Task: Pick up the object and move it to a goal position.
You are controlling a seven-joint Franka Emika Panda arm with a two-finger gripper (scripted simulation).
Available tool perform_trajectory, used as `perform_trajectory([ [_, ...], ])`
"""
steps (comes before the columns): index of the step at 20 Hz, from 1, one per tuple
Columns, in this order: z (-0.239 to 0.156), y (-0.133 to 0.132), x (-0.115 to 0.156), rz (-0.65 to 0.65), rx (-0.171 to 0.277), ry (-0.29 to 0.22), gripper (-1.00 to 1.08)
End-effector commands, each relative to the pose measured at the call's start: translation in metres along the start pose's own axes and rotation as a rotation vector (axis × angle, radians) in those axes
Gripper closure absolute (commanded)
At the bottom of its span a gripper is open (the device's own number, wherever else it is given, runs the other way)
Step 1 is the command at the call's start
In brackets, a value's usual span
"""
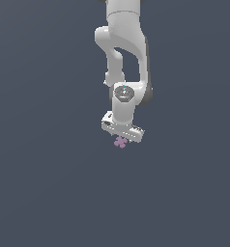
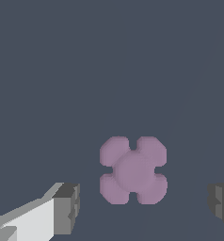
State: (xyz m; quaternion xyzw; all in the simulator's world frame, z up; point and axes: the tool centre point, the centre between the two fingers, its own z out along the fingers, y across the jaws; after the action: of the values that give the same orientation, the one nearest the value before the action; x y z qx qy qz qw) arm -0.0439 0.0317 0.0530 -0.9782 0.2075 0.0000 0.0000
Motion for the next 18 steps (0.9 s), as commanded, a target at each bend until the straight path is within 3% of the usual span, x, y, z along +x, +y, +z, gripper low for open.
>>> perform_trajectory([
  [1, 0.007, 0.000, -0.001, 0.001, 0.000, -0.001, -0.92],
  [13, 0.046, 0.000, -0.001, 0.004, 0.000, 0.000, -0.92],
  [14, 0.046, 0.000, -0.001, 0.004, 0.000, 0.000, 1.08],
  [18, 0.046, 0.000, -0.001, 0.004, 0.000, 0.000, 1.08],
])
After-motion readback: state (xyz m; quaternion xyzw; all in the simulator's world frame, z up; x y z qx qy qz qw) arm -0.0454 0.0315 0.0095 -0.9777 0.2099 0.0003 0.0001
